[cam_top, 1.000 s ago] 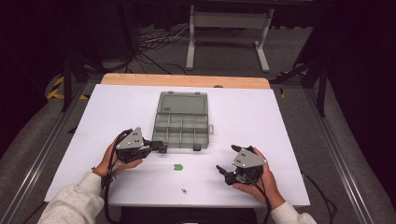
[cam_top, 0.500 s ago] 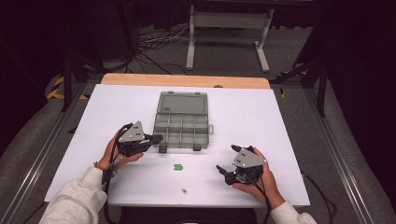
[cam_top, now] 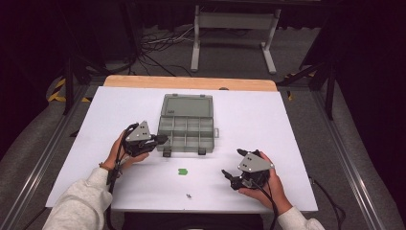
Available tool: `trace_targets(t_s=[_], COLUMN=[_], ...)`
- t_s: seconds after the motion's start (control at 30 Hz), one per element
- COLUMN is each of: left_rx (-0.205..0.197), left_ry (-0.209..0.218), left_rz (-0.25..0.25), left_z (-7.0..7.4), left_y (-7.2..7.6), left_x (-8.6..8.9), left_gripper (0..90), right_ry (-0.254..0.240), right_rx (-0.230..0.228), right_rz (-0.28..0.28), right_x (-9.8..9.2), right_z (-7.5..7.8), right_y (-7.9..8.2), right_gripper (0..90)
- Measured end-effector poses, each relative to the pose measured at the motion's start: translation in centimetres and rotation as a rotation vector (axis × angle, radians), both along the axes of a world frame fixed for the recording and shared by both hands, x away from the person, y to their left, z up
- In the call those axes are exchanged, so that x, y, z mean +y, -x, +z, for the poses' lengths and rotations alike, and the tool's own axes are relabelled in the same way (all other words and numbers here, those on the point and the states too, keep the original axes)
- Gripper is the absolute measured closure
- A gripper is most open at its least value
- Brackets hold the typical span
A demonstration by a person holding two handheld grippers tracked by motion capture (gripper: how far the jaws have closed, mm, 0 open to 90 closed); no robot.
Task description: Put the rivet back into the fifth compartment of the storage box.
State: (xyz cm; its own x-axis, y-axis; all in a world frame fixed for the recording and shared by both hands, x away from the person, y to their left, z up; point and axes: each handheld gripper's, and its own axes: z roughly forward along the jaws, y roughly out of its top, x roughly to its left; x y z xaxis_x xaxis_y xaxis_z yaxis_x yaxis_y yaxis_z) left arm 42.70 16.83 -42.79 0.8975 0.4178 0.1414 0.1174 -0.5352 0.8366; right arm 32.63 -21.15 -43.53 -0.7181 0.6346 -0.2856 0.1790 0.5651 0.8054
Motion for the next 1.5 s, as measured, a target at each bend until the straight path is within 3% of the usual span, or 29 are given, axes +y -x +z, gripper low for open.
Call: trace_targets(t_s=[0.87, 0.9, 1.2, 1.5], left_rx=[0.017, 0.014, -0.011, -0.074], left_ry=[-0.034, -0.039, -0.026, -0.017], left_rz=[0.048, 0.046, 0.027, -0.054], left_z=[-0.9, -0.9, -0.3, 1.0], left_y=[-1.0, -1.0, -0.2, 1.9], left_x=[0.2, 0.2, 0.2, -0.5], left_gripper=[85.6, 80.4, 72.9, 63.0], right_ry=[-0.001, -0.003, -0.005, -0.003], right_rx=[-0.001, 0.000, -0.004, -0.004], right_rz=[0.002, 0.002, -0.001, 0.000], right_x=[0.0, 0.0, -0.1, -0.1], right_z=[0.0, 0.0, 0.1, 0.1], right_y=[0.0, 0.0, 0.1, 0.1], right_gripper=[15.6, 15.6, 15.6, 15.6])
